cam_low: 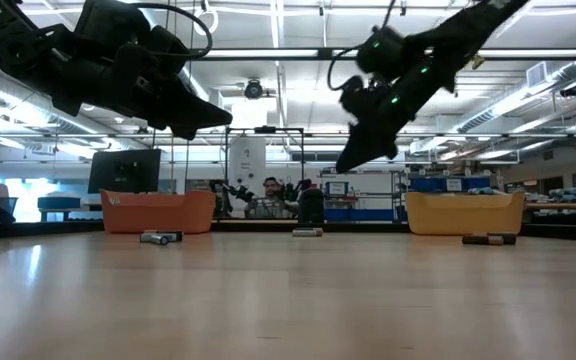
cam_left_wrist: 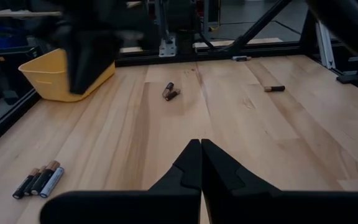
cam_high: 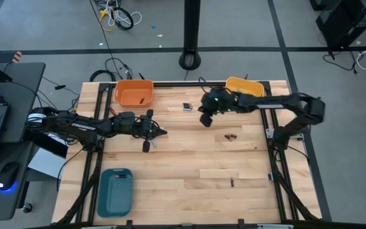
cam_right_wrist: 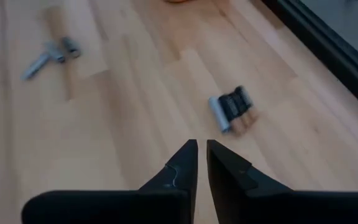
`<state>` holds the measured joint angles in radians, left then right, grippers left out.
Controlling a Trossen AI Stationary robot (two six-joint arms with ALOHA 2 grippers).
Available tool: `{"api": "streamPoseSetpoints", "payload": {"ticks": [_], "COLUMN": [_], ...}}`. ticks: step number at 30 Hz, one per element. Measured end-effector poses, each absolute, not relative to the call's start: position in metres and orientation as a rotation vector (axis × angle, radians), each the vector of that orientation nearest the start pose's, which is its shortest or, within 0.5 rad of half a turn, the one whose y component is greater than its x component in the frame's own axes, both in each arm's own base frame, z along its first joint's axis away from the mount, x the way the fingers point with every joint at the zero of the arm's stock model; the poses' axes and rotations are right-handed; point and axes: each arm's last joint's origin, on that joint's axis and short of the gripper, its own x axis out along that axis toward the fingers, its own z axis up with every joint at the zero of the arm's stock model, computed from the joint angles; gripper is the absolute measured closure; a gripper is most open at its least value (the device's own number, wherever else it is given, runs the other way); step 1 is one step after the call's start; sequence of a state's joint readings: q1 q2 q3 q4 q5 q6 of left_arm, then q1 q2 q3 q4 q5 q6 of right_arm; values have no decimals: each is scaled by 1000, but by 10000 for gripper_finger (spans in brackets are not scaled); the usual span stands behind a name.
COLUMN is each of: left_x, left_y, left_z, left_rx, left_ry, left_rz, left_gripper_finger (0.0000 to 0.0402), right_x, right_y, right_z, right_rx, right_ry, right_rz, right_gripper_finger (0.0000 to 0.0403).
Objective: Sort batteries
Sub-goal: Put the small copper and black battery into the orange bin
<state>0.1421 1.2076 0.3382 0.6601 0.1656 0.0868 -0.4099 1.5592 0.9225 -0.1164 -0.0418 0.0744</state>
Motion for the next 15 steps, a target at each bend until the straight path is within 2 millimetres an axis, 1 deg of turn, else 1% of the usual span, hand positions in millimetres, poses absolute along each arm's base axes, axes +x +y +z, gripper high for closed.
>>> {"api": "streamPoseSetpoints", "payload": {"ticks": [5, 9, 12, 15], "left_x": [223, 223, 223, 223], "left_y": [27, 27, 27, 27], "left_z": [182, 182, 182, 182], "left_rx": [54, 55, 55, 55], "left_ry": [206, 206, 206, 207], "left_rz": [-32, -32, -32, -32], "left_gripper_finger": [396, 396, 396, 396], "right_x": [319, 335, 343, 349], "right_y": [-163, -189, -201, -207], "right_z": [199, 196, 189, 178], "right_rx": [212, 217, 235, 229], "right_ry": [783, 846, 895, 946], "right_rz": [-397, -338, -266, -211], "right_gripper_finger": [344, 330, 319, 307]}}
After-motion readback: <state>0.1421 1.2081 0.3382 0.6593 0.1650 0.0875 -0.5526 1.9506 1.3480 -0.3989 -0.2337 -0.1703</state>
